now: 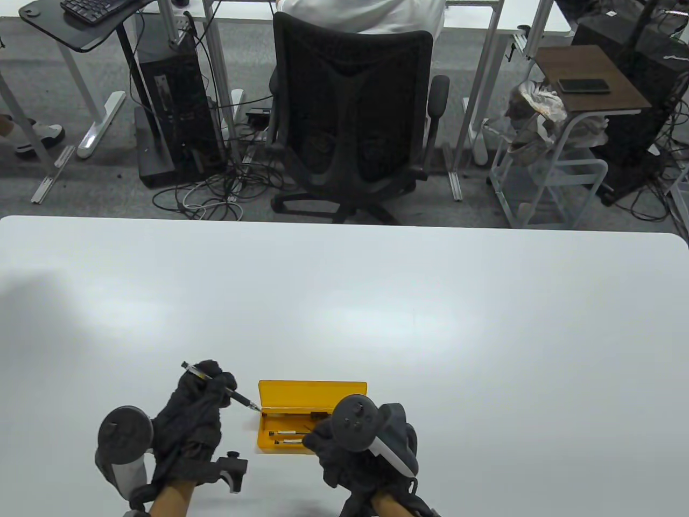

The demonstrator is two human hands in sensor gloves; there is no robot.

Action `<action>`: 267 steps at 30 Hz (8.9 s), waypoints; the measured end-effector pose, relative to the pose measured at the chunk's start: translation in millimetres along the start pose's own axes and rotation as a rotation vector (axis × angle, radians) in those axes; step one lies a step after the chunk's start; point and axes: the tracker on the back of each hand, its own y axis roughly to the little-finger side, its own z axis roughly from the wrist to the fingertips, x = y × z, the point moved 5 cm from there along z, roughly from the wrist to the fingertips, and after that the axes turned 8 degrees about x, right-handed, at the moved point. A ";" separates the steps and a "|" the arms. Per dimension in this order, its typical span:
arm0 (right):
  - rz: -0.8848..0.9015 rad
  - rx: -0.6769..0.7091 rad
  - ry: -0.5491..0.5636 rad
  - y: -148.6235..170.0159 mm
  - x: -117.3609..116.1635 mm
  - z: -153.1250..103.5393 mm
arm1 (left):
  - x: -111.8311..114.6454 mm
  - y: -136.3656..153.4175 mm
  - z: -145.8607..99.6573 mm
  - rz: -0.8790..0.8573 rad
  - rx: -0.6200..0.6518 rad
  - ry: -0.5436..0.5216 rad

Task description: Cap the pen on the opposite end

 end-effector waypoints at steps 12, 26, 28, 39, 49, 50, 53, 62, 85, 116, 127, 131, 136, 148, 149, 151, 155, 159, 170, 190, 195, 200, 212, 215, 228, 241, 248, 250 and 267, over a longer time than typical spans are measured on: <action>0.009 0.125 0.165 -7.8 15.6 -4.0 | 68.1 -60.5 -17.3 0.674 0.471 0.376; -0.065 0.206 0.128 -21.4 3.8 -5.8 | 86.6 -72.4 -25.7 0.697 0.543 0.436; -0.070 0.212 0.114 -22.3 1.9 -5.9 | 88.6 -73.5 -26.9 0.717 0.550 0.441; -0.186 0.259 0.070 -33.9 -8.8 -6.9 | 95.6 -76.4 -31.5 0.764 0.591 0.474; -0.264 0.297 0.074 -47.2 -7.9 -10.6 | 99.4 -88.0 -35.8 0.776 0.654 0.435; -0.263 0.292 0.059 -46.2 -9.4 -9.8 | 99.2 -87.8 -36.2 0.776 0.655 0.433; -0.252 0.269 -0.010 -42.3 -16.5 -6.9 | 98.7 -88.7 -37.3 0.777 0.672 0.423; -0.261 0.228 -0.130 -39.6 -26.2 -3.6 | 107.0 -84.2 -36.5 0.787 0.670 0.445; -0.656 -0.581 -0.268 95.2 -7.7 2.4 | 58.7 -43.8 -13.1 0.759 0.387 0.336; -0.743 -0.554 -0.279 97.5 -16.1 1.5 | 70.6 -32.7 -11.1 0.814 0.326 0.407; -0.735 -0.563 -0.248 97.4 -10.7 1.6 | 70.5 -32.4 -10.4 0.828 0.308 0.405; -0.755 -0.529 -0.108 81.7 8.8 0.9 | 74.1 -30.6 -9.4 0.835 0.292 0.406; -0.701 -0.350 0.100 43.7 22.6 4.4 | 104.3 -20.5 -10.7 0.922 0.301 0.498; -0.583 0.047 -0.047 3.2 -30.3 22.5 | 145.0 6.0 -17.5 1.158 0.298 0.628; -0.590 0.055 -0.067 3.4 -35.0 24.4 | 144.4 7.3 -17.1 1.162 0.293 0.634; -0.627 0.054 -0.127 4.9 -45.8 28.3 | 143.6 10.9 -16.5 1.150 0.275 0.646; -0.661 0.036 -0.173 7.0 -52.9 32.1 | 143.4 19.1 -15.7 1.112 0.213 0.692; -0.688 -0.001 -0.245 13.6 -61.3 33.9 | 142.9 24.3 -14.2 1.090 0.159 0.730; -0.704 -0.075 -0.311 27.1 -73.1 37.5 | 140.7 29.0 -14.1 1.074 0.089 0.746; -0.683 0.013 -0.174 18.9 -56.1 35.8 | 143.1 28.6 -15.1 1.101 0.103 0.740; -0.681 -0.015 -0.038 13.4 -16.3 26.3 | 143.1 28.2 -15.6 1.094 0.121 0.713; -0.426 -0.012 0.086 15.2 9.1 16.1 | 137.0 12.6 -14.0 1.070 0.202 0.628; 0.118 0.216 -0.017 -25.5 -10.4 10.0 | 84.2 -14.6 -25.2 -0.466 -0.145 0.271; 0.204 0.137 -0.101 -16.3 -26.9 13.7 | 84.1 -15.6 -24.5 -0.548 -0.131 0.289; 0.057 0.035 0.124 7.8 7.7 7.7 | 5.3 -25.4 -2.3 0.130 0.196 0.044; -0.058 0.165 0.187 -12.7 11.2 -2.3 | 65.9 -71.3 -18.2 0.693 0.538 0.345; -0.029 0.202 0.173 -16.8 5.8 -1.0 | 73.2 -73.9 -20.5 0.703 0.564 0.366; -0.042 0.201 0.166 -16.9 4.6 -1.3 | 74.6 -74.9 -21.0 0.692 0.568 0.368; -0.191 0.258 0.078 -32.1 -8.3 -3.3 | 97.0 -81.8 -33.0 0.796 0.642 0.464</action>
